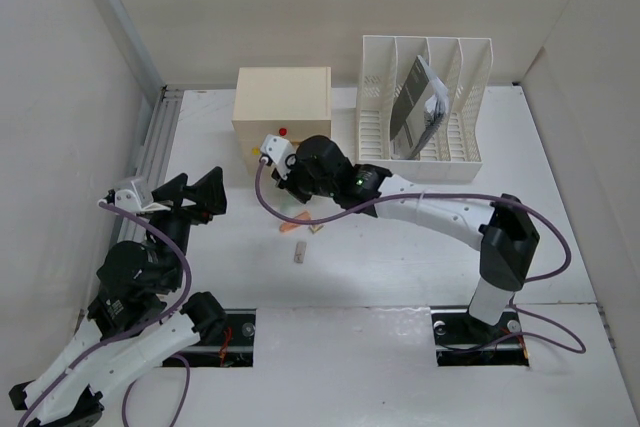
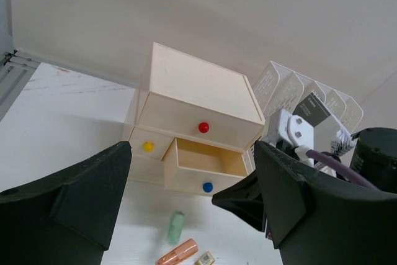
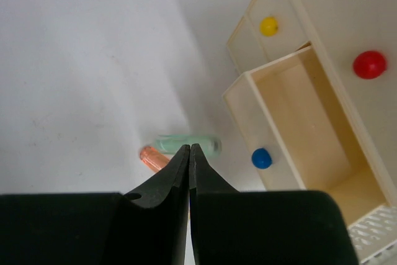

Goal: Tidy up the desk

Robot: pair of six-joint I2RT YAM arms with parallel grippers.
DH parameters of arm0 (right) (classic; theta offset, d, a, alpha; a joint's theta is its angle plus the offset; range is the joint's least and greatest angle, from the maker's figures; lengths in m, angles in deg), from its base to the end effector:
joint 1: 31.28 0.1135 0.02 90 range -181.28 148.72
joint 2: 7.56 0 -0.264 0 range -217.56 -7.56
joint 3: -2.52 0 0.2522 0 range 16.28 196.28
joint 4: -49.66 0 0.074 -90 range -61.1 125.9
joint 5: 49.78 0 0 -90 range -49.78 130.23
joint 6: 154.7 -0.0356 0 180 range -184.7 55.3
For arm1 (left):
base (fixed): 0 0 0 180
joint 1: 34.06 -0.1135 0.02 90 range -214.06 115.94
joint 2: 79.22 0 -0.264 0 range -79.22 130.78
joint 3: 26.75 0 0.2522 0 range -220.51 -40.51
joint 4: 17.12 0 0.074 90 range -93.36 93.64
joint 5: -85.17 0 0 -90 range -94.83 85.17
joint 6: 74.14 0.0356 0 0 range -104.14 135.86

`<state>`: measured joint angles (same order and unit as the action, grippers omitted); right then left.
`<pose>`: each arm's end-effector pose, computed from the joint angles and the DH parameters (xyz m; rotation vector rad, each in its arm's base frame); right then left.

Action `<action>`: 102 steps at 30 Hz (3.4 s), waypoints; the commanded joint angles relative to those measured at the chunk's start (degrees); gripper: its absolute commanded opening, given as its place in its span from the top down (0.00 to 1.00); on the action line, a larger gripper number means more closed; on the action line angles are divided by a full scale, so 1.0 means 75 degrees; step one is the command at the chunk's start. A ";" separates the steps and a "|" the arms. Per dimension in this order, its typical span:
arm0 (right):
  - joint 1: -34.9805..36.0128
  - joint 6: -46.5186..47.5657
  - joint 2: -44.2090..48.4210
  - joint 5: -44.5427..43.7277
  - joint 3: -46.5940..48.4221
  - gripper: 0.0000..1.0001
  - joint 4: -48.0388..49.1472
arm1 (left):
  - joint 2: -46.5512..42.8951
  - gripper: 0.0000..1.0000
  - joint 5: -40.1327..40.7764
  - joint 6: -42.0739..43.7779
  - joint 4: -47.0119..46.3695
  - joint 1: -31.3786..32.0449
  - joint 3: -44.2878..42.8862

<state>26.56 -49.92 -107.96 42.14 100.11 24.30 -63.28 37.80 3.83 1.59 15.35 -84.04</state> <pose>0.2205 0.3529 0.3091 -1.2603 1.6795 0.4942 0.0495 -0.0207 0.3912 -0.2625 1.2720 -0.4832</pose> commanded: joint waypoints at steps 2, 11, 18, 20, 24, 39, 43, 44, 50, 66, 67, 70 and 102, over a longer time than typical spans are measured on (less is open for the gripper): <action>0.0069 0.0196 0.0238 -0.0372 0.0670 0.93 -0.0141 | 0.0065 0.22 0.0105 0.0128 -0.0344 0.0022 0.0026; -0.0107 0.0196 0.0168 -0.0232 0.0764 0.93 -0.0141 | 0.0065 0.22 0.0105 0.0128 -0.0344 0.0022 0.0026; -0.0107 0.0196 -0.0089 0.0002 0.0670 0.90 -0.0211 | 0.0065 0.22 0.0105 0.0128 -0.0344 0.0022 0.0026; -0.0107 0.0196 -0.0277 0.0458 0.0588 0.78 -0.0281 | 0.0065 0.22 0.0105 0.0128 -0.0344 0.0022 0.0026; -0.0107 0.0826 -0.0757 0.1722 0.0599 0.59 -0.0888 | 0.0065 0.22 0.0105 0.0128 -0.0344 0.0022 0.0026; -0.0107 0.6030 -0.2351 0.3800 0.2366 0.54 -0.2987 | -0.0298 0.22 0.0175 0.0128 -0.0344 0.0022 0.0097; -0.0107 0.6418 -0.2982 0.3870 0.3083 0.51 -0.3293 | -0.0368 0.22 0.0175 0.0128 -0.0414 0.0022 0.0097; -0.0107 0.6419 -0.3089 0.3870 0.3223 0.49 -0.3294 | -0.0368 0.22 0.0175 0.0128 -0.0414 0.0022 0.0097; -0.0107 0.6921 -0.4236 0.3870 0.4757 0.49 -0.4417 | -0.0368 0.22 0.0175 0.0128 -0.0414 0.0022 0.0167; -0.0107 0.7439 -0.5234 0.4034 0.5826 0.44 -0.5157 | -0.0368 0.22 0.0175 0.0128 -0.0414 0.0022 0.0167; -0.0107 0.7439 -0.5234 0.4034 0.5919 0.44 -0.5157 | -0.0368 0.22 0.0175 0.0128 -0.0414 0.0022 0.0167; -0.0107 0.7439 -0.5422 0.4034 0.6095 0.44 -0.5157 | -0.0368 0.22 0.0105 0.0128 -0.0414 0.0022 0.0167; 0.0104 0.7439 -0.6336 0.3542 0.6904 0.39 -0.7195 | -0.0509 0.22 -0.0106 0.0128 -0.0484 0.0022 0.0167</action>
<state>26.63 4.22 -153.51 68.26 150.41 -24.33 -66.41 37.43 3.83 0.69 15.35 -83.12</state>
